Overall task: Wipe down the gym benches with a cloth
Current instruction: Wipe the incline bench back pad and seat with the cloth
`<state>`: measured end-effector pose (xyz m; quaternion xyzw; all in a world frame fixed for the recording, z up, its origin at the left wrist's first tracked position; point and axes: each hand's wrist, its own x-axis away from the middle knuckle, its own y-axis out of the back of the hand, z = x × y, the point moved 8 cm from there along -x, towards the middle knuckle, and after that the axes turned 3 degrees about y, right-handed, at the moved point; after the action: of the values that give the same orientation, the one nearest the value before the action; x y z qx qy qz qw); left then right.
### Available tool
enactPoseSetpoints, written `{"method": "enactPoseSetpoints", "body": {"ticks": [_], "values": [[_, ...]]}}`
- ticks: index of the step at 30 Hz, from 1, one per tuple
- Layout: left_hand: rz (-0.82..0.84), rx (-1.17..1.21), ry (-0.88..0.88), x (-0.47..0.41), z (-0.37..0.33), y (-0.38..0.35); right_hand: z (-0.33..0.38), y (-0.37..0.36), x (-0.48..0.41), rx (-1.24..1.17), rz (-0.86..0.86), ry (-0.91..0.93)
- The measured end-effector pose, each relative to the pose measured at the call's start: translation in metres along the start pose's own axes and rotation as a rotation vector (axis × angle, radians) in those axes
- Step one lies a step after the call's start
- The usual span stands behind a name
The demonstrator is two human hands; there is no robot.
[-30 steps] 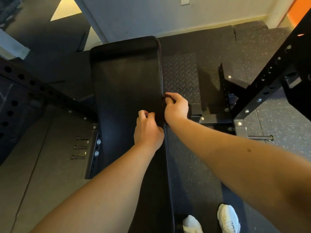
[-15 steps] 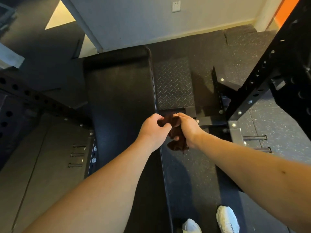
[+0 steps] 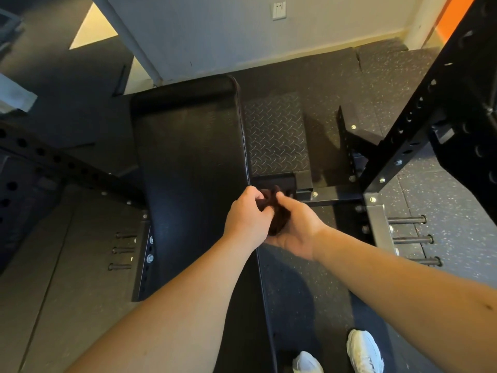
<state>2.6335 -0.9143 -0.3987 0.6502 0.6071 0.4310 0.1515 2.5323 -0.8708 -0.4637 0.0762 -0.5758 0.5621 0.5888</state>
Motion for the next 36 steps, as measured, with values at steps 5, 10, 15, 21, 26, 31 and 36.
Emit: {"method": "enactPoseSetpoints", "body": {"ticks": [5,10,15,21,26,31,36], "values": [[-0.021,-0.012,-0.025,-0.002,0.003,0.008,0.036,-0.001,-0.016,0.328,-0.138,0.29],[-0.266,-0.198,0.037,-0.007,0.015,0.038,0.099,-0.046,-0.041,0.756,-0.23,0.618],[-0.234,-0.299,0.031,-0.008,0.028,0.034,0.072,-0.052,-0.051,0.843,-0.234,0.628],[-0.199,-0.288,-0.009,-0.004,0.03,0.019,0.012,-0.009,-0.041,0.967,-0.302,0.475],[-0.212,-0.271,-0.044,-0.005,0.027,0.02,0.064,-0.038,-0.047,0.804,-0.357,0.597],[-0.23,-0.282,-0.059,-0.006,0.03,0.022,0.075,-0.052,-0.05,0.698,-0.324,0.686],[-0.215,-0.299,-0.063,-0.004,0.036,0.02,0.028,-0.016,-0.047,0.825,-0.323,0.609]]}}
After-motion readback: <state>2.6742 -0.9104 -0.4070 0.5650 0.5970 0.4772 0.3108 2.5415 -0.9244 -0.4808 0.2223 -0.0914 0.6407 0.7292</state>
